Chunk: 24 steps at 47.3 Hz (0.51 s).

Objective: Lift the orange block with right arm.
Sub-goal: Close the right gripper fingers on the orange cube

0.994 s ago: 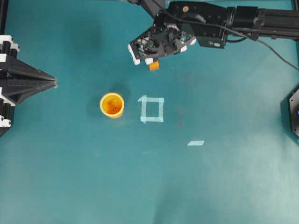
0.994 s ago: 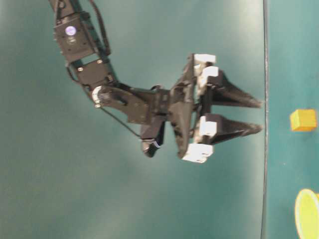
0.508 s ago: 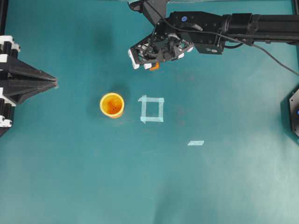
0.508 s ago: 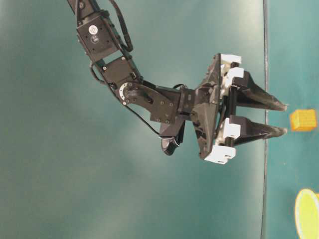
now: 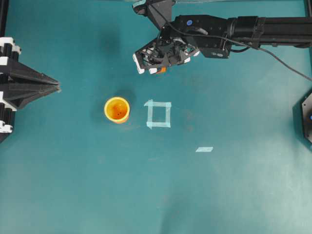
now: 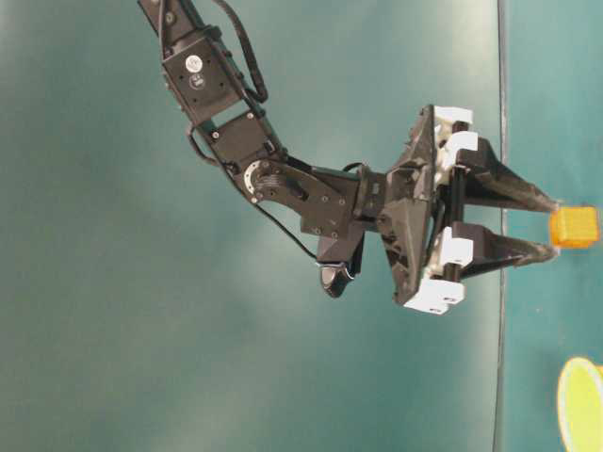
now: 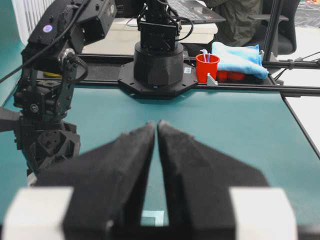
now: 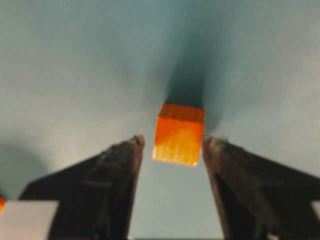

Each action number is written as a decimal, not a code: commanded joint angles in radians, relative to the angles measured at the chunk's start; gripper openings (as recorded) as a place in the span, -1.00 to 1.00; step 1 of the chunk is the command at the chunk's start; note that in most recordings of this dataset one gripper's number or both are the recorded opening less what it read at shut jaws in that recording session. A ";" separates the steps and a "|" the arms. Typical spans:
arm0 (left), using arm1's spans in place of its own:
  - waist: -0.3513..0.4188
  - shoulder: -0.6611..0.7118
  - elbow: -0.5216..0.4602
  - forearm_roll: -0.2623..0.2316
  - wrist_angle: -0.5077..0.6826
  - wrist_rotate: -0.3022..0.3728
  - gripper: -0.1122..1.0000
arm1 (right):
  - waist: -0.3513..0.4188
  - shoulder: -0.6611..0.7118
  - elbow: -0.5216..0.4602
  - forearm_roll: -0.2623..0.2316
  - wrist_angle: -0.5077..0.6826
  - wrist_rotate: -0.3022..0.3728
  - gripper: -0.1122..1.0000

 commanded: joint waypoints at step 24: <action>0.003 0.008 -0.032 0.003 -0.009 -0.002 -0.58 | 0.000 -0.003 -0.020 -0.003 -0.031 0.000 0.19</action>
